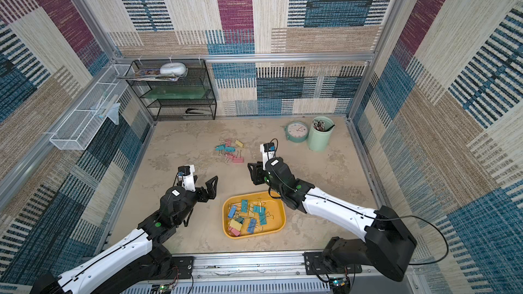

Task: Put the binder clips in the storage box
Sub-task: Pick up the binder clip at the center of the board.

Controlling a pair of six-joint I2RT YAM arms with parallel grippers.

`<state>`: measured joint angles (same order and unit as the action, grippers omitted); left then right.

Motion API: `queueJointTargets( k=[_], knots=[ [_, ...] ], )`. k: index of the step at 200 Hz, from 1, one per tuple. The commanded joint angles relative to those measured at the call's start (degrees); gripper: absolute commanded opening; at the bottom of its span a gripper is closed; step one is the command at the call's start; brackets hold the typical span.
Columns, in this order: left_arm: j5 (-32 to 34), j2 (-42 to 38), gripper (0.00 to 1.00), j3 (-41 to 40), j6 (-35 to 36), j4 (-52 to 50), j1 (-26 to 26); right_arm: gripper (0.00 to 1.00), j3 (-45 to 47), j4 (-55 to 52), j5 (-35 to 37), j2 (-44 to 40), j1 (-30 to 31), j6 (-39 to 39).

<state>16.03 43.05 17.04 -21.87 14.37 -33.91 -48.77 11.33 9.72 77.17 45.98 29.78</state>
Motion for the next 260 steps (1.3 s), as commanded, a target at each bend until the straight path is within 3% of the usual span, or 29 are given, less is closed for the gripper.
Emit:
queueJointTargets(
  k=[1,36,77,125,148,167,187,260],
  knots=[
    [1.83,-3.8,0.99,-1.93,0.75,0.93,0.42,0.47,-8.91,-4.85,-6.42,8.65,-3.97,-6.85],
    [0.54,-3.41,0.99,-1.89,4.67,1.64,0.61,0.48,-28.37,-10.04,-8.45,27.8,-7.22,-14.53],
    [-1.88,0.24,0.99,-1.26,3.82,3.21,0.69,0.48,-54.02,-21.65,-6.58,49.2,-8.46,-21.48],
    [-2.78,1.32,1.0,-0.67,3.49,3.24,0.7,0.48,-74.49,-29.37,-2.76,65.54,-8.88,-26.05],
    [-2.85,1.25,0.99,-0.77,3.43,3.32,0.69,0.32,-80.23,-31.17,-2.28,70.14,-8.95,-26.97],
    [-2.67,1.25,1.0,-0.76,3.5,3.27,0.69,0.12,-81.44,-31.23,-1.54,71.35,-8.91,-27.06],
    [-2.89,1.29,1.0,-0.78,3.53,3.36,0.69,0.0,-79.71,-30.14,-1.71,69.9,-8.9,-26.97],
    [-3.99,1.38,0.99,-0.81,3.75,3.79,0.74,0.0,-57.66,-23.37,-2.67,50.06,-8.88,-24.98]
  ],
)
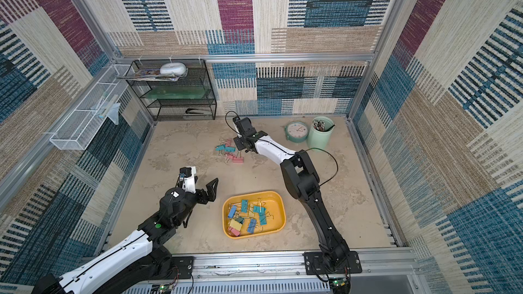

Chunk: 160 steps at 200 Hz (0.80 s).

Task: Put the binder clips in the storage box
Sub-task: Pick up the binder clip at the center of the board, then place the binder clip in the storage box.

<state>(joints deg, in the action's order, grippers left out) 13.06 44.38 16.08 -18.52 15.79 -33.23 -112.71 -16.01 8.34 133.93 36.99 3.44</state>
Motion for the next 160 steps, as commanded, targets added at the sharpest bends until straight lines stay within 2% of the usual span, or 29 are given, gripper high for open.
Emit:
queueJointTargets(
  k=[1,38,103,135,160],
  knots=[
    [-1.02,0.07,0.99,0.17,0.41,2.38,0.04,0.0,6.76,4.15,-1.39,-7.16,0.1,1.46],
    [-2.2,0.66,0.99,0.03,1.38,3.19,0.06,0.0,28.82,10.66,-3.44,-26.46,0.82,4.88],
    [-4.32,2.67,1.0,0.19,1.49,4.83,0.02,0.0,59.79,10.85,-2.54,-62.79,5.24,14.56],
    [-4.69,4.31,0.99,0.88,1.62,4.72,0.02,0.0,71.82,9.14,-3.24,-75.93,7.62,21.82],
    [-4.3,4.83,1.0,0.81,1.7,4.93,0.07,0.0,80.41,10.16,-4.72,-81.41,8.62,26.77]
  ],
)
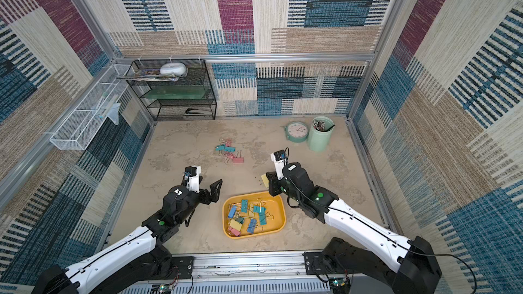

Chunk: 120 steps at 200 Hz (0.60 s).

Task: Put the binder clips in the storage box
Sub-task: Place the binder clip in the storage box.

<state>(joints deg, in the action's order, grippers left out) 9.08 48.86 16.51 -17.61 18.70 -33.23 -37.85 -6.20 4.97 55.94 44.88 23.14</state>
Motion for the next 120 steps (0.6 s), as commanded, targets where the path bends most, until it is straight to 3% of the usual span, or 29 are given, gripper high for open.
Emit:
queueJointTargets(
  k=[1,28,80,120],
  knots=[
    [-0.35,0.4,1.0,0.41,0.71,2.03,0.04,0.0,5.7,0.42,-1.27,-3.45,0.73,7.26],
    [0.18,0.98,0.99,0.89,0.72,1.58,0.01,0.0,11.47,3.32,-2.76,-4.08,0.76,9.65],
    [2.67,1.63,0.99,2.31,-0.15,-1.91,0.09,0.0,14.97,9.74,-3.29,2.75,0.82,12.89],
    [3.89,4.38,0.99,5.74,-4.94,-6.98,0.2,0.08,15.94,13.78,-1.85,7.12,0.86,15.1]
  ],
)
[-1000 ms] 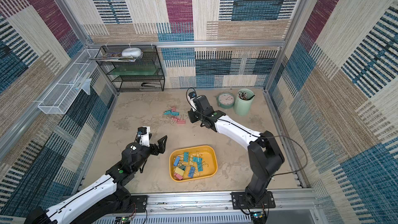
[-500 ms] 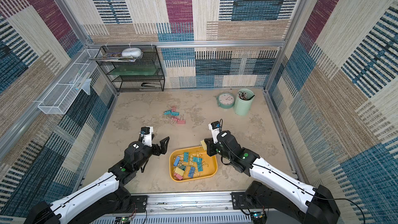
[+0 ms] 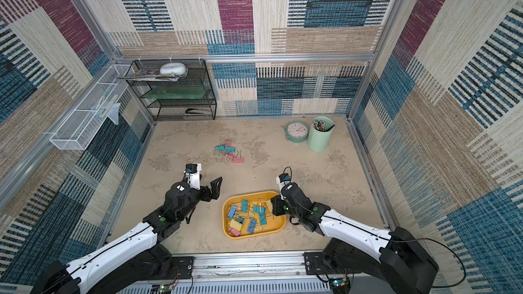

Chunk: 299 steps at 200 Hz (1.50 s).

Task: Put the binder clips in the storage box
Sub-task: Place the binder clip in the storage box, then pick up the binder clip at the center of the board.

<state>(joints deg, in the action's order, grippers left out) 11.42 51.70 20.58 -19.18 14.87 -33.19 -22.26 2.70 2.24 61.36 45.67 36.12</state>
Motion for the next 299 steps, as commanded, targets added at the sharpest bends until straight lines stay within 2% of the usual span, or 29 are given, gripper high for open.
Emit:
queueJointTargets(
  k=[1,13,42,75,89,109,132,153,167,188,202,228,279,287,299],
  knots=[
    [1.61,1.59,0.99,1.76,-3.52,-3.26,0.15,0.08,0.37,5.05,0.81,1.81,0.1,2.16],
    [2.32,3.04,1.0,3.18,-5.7,-5.15,0.59,0.18,0.31,5.99,0.02,2.97,0.12,2.52],
    [-0.06,7.15,0.94,8.21,-10.57,-10.57,5.75,0.28,0.21,5.42,0.24,1.83,0.47,3.12],
    [-9.66,14.61,0.89,14.34,-13.32,-10.25,13.83,0.43,-0.04,1.41,1.66,-8.25,0.63,2.58],
    [-13.51,20.03,0.88,19.44,-13.57,-11.99,15.41,0.5,-0.08,-0.63,2.81,-13.7,0.52,2.16],
    [-19.6,27.52,0.85,24.84,-17.77,-11.53,17.1,0.58,1.46,-0.56,4.11,-21.12,0.52,2.55],
    [-22.3,33.83,0.83,29.21,-22.69,-8.55,19.91,0.65,3.07,0.31,4.31,-27.16,0.52,2.21],
    [-21.92,39.46,0.79,34.22,-24.51,-8.27,21.68,0.67,3.11,-1.12,4.41,-29.01,0.47,2.32],
    [-23.55,43.85,0.71,37.27,-27.13,-7.53,22.59,0.67,3.3,-1.55,4.44,-29.19,0.47,2.45],
    [-29.25,50.21,0.59,38.96,-35.75,-1.22,23.8,0.67,3.79,-0.68,4.91,-28.76,0.45,2.96],
    [-30.93,54.01,0.55,39.15,-42.19,2.43,24.55,0.67,3.98,0.32,5.05,-28.24,0.47,3.11],
    [-30.54,58.48,0.55,38.31,-51.14,8.23,25.18,0.68,3.72,1.47,4.81,-27.13,0.47,3.17],
    [-32.84,64.77,0.69,42.45,-53.79,12.67,26.28,0.68,3.34,2.89,4.04,-24.42,0.47,3.08],
    [-32.74,65.45,0.67,42.6,-54.89,13.28,26.57,0.68,3.07,3.01,3.92,-23.83,0.48,3.08],
    [-32.69,66.42,0.57,42.83,-55.89,13.7,26.85,0.68,2.84,3.48,3.75,-23.23,0.47,3.11]
  ],
)
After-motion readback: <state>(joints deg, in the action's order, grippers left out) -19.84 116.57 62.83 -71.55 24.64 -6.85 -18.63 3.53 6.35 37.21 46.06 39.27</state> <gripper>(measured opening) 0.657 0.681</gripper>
